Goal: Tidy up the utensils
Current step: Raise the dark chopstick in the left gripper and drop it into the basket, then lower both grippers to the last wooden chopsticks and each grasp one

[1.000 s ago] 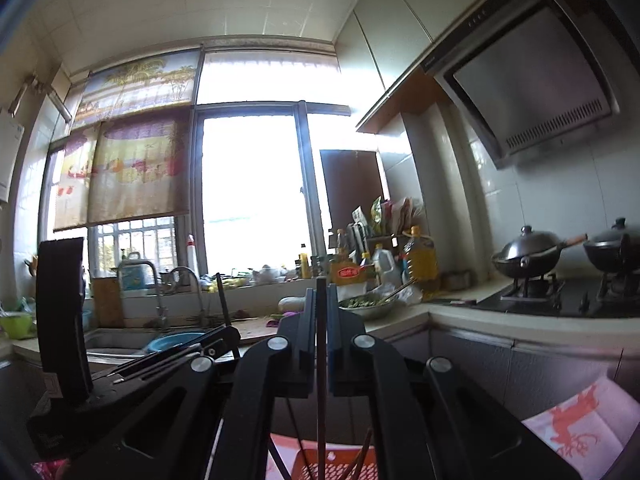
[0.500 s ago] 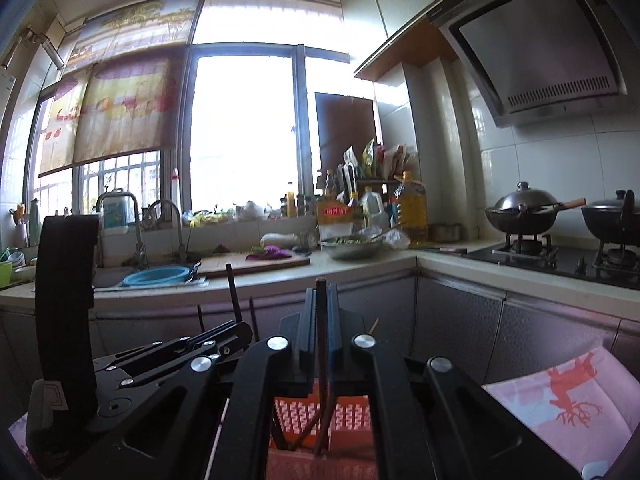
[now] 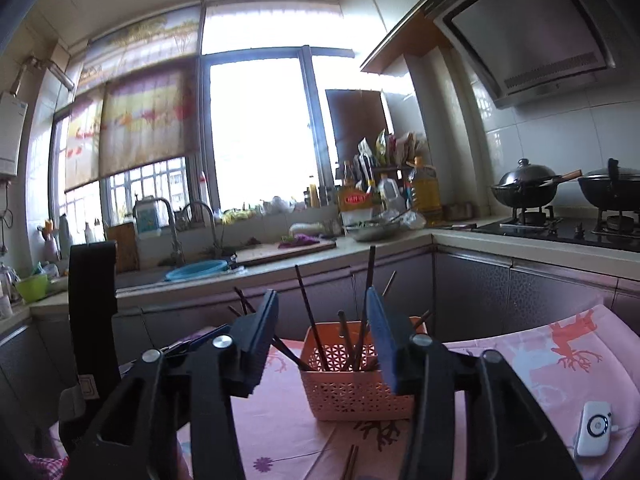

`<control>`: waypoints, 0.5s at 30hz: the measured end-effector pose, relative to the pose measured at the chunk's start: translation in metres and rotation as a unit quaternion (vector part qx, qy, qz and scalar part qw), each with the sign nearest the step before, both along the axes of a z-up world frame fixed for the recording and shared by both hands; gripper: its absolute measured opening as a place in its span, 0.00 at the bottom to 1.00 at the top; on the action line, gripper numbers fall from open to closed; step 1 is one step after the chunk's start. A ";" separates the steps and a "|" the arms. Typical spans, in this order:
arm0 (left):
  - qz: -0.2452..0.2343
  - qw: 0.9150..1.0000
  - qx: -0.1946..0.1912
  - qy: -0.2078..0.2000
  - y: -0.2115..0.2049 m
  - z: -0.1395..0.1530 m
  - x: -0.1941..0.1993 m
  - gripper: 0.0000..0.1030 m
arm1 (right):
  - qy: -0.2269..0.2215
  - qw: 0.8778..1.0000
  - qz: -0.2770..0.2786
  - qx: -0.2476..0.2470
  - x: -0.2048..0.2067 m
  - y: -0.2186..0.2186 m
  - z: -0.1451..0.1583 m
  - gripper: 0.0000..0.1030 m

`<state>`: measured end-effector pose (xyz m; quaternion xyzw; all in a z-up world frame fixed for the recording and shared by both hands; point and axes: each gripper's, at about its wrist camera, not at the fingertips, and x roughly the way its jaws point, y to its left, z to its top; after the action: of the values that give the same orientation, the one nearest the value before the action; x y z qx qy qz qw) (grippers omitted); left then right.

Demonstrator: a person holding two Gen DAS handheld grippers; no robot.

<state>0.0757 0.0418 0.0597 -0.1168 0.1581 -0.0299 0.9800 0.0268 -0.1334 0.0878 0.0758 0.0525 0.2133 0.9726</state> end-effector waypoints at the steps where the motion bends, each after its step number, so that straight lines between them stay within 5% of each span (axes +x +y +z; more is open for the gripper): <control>1: -0.003 1.000 0.006 -0.003 0.002 0.000 -0.012 0.31 | 0.000 1.000 -0.003 0.006 -0.009 -0.003 0.000 0.10; 6: -0.031 0.998 0.032 0.033 0.003 -0.026 -0.046 0.33 | 0.040 0.999 -0.011 0.003 -0.044 -0.012 -0.026 0.10; 9: -0.050 0.993 0.069 0.084 -0.007 -0.056 -0.056 0.33 | 0.114 0.993 -0.007 -0.020 -0.046 -0.011 -0.058 0.04; 15: -0.083 0.977 0.083 0.176 -0.016 -0.106 -0.059 0.33 | 0.258 0.963 -0.007 -0.082 -0.036 -0.006 -0.120 0.00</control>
<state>0.0165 0.0258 -0.0460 -0.0247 0.3395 -0.0769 0.9371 -0.0092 -0.1393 -0.0325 0.0486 0.3180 0.1743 0.9306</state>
